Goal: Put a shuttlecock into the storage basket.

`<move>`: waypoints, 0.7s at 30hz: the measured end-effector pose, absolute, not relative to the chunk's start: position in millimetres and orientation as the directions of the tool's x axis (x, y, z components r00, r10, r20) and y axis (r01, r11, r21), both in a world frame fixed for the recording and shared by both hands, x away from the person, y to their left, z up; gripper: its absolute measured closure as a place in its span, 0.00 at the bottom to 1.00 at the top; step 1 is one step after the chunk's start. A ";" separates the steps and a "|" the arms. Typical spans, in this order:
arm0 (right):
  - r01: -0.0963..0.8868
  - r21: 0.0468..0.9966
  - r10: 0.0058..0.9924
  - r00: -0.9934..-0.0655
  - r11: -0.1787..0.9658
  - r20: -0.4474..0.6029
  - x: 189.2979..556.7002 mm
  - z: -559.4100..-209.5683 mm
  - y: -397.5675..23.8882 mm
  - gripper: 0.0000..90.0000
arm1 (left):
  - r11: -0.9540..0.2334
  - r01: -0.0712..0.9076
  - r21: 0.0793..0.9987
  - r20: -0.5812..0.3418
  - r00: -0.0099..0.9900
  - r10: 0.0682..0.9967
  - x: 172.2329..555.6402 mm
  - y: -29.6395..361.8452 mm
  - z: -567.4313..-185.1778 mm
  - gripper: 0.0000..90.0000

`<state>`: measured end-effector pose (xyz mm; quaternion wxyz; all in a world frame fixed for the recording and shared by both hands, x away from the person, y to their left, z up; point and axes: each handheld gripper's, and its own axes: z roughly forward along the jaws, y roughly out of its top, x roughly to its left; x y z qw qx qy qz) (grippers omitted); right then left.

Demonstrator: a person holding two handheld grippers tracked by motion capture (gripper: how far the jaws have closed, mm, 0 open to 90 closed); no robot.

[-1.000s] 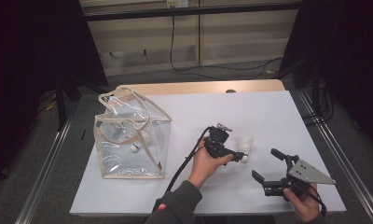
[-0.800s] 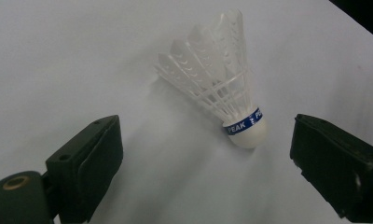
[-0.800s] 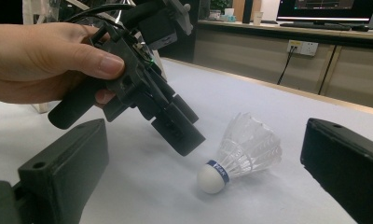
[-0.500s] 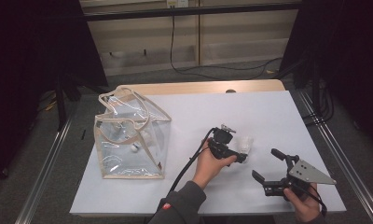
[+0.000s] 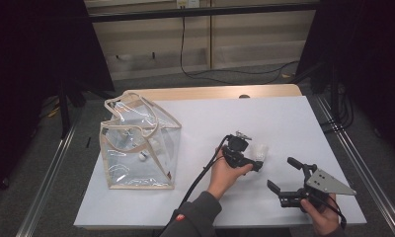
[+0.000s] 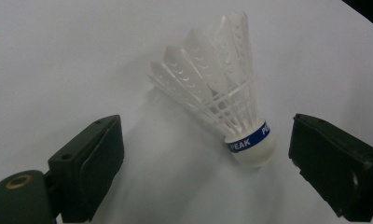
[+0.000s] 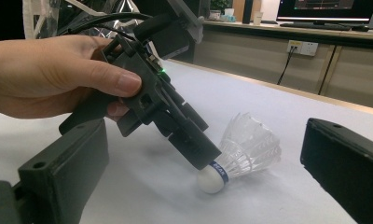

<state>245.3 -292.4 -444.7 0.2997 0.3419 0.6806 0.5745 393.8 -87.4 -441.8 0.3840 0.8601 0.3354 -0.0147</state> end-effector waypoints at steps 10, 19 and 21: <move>0.119 0.988 0.810 -0.586 0.100 -0.011 245.3 -444.6 -292.8 0.01 | -0.477 0.590 0.652 -0.283 0.772 0.569 392.7 -95.0 -445.4 0.16; 0.118 0.988 0.810 -0.586 0.101 -0.013 245.3 -444.6 -293.5 0.01 | -0.482 0.591 0.647 -0.286 0.774 0.565 391.3 -99.9 -448.8 0.19; 0.118 0.988 0.809 -0.587 0.103 -0.014 245.3 -444.6 -293.3 0.01 | -0.483 0.588 0.649 -0.278 0.774 0.569 390.4 -100.9 -449.8 0.20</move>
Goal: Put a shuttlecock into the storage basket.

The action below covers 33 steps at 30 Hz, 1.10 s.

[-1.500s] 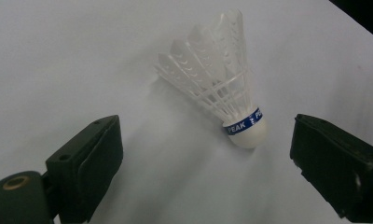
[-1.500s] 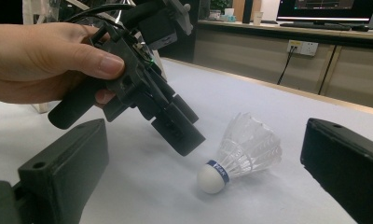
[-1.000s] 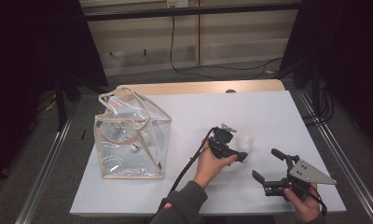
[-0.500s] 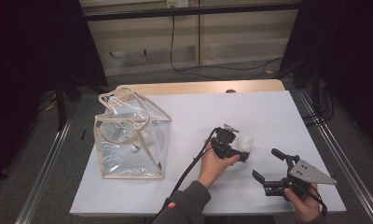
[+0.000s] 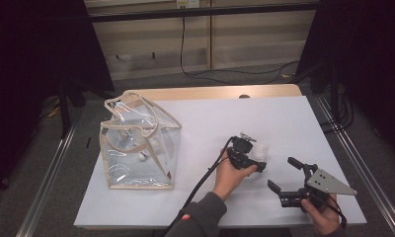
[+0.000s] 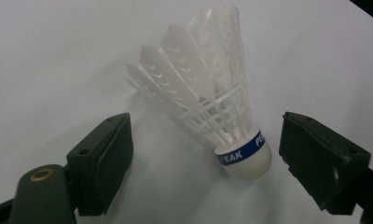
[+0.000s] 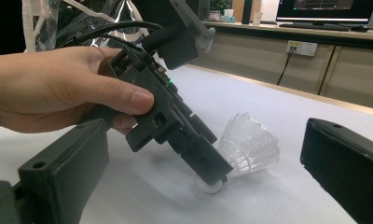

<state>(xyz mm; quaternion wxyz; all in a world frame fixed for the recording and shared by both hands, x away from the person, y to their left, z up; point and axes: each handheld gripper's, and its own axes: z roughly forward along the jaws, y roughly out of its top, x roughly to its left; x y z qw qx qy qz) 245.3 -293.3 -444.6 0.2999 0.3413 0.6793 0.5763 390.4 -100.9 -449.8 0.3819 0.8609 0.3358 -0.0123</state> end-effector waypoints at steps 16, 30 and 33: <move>0.117 0.988 0.809 -0.587 0.105 -0.016 245.5 -444.8 -293.2 0.01 | -0.498 0.555 0.666 -0.242 0.793 0.559 382.5 -106.3 -449.6 0.47; 0.119 0.988 0.812 -0.584 0.100 -0.012 245.6 -444.8 -293.6 0.01 | -0.520 0.577 0.630 -0.308 0.800 0.515 384.0 -99.8 -446.6 0.73; 0.119 0.988 0.812 -0.584 0.101 -0.012 245.6 -444.8 -293.7 0.01 | -0.516 0.582 0.629 -0.310 0.796 0.520 385.1 -95.0 -444.3 0.73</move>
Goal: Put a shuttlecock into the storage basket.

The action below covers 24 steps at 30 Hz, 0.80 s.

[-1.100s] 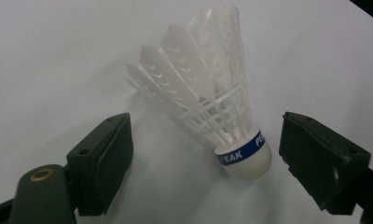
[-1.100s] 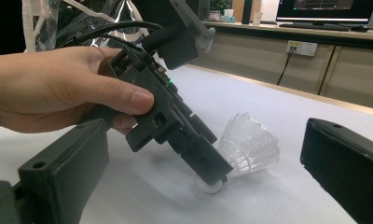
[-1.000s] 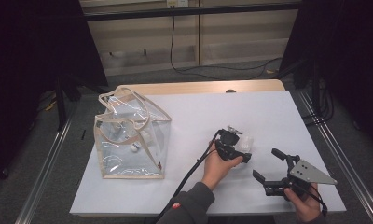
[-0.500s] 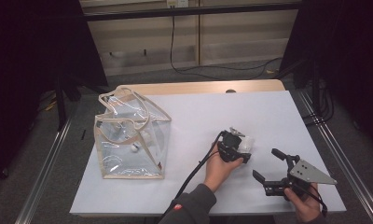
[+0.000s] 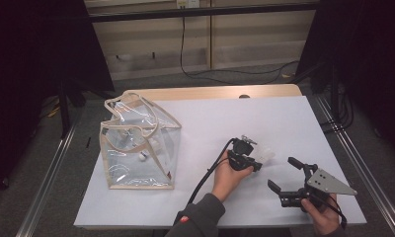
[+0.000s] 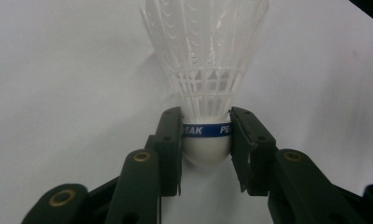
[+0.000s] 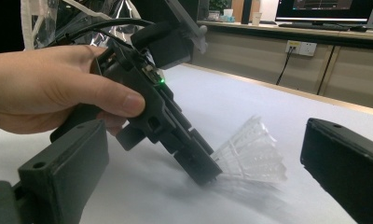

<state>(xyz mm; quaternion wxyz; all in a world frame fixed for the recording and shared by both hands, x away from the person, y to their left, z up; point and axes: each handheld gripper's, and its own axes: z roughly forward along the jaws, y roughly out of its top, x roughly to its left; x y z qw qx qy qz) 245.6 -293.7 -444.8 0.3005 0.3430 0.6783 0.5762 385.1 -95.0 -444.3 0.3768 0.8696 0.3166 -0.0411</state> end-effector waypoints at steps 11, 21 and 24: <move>0.118 0.988 0.811 -0.584 0.104 -0.015 245.5 -444.8 -293.5 0.01 | -0.514 0.584 0.628 -0.337 0.800 0.497 386.8 -78.5 -430.8 0.73; 0.119 0.987 0.811 -0.584 0.104 -0.016 244.6 -444.5 -291.9 0.01 | -0.511 0.592 0.624 -0.351 0.796 0.493 389.5 -60.6 -416.5 0.73; 0.120 0.987 0.812 -0.584 0.107 -0.017 244.9 -444.7 -292.0 0.01 | -0.512 0.594 0.621 -0.352 0.794 0.495 390.1 -54.9 -412.2 0.73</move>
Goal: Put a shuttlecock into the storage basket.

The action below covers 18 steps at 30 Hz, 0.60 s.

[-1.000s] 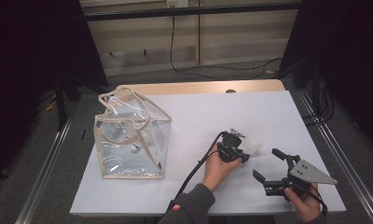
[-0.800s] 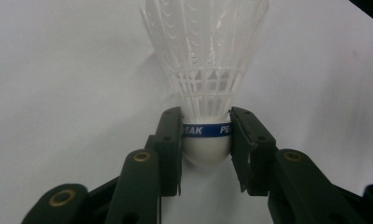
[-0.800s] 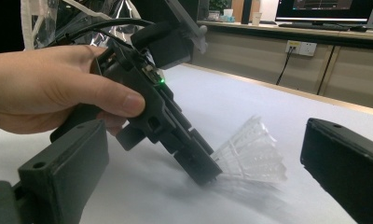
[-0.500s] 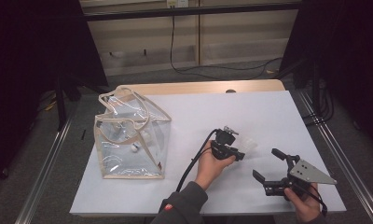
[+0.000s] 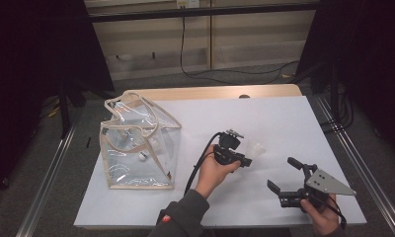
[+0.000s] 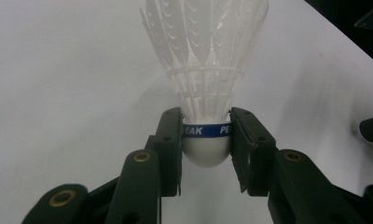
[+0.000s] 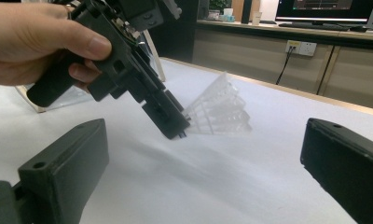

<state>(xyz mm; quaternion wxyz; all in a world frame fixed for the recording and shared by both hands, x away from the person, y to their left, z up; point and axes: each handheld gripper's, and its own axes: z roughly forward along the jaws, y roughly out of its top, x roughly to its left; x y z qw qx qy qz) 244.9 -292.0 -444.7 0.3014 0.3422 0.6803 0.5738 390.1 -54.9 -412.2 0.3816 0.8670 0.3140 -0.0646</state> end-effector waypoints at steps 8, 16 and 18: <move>0.118 0.987 0.813 -0.582 0.106 -0.018 244.5 -444.6 -292.7 0.01 | -0.514 0.596 0.617 -0.359 0.794 0.491 391.9 -45.8 -404.9 0.73; 0.119 0.987 0.814 -0.580 0.110 -0.020 244.9 -444.9 -292.8 0.01 | -0.528 0.592 0.608 -0.352 0.798 0.490 395.3 -37.2 -396.4 0.73; 0.120 0.987 0.813 -0.582 0.108 -0.018 245.1 -445.1 -293.0 0.01 | -0.544 0.581 0.605 -0.338 0.806 0.485 396.8 -34.9 -393.0 0.73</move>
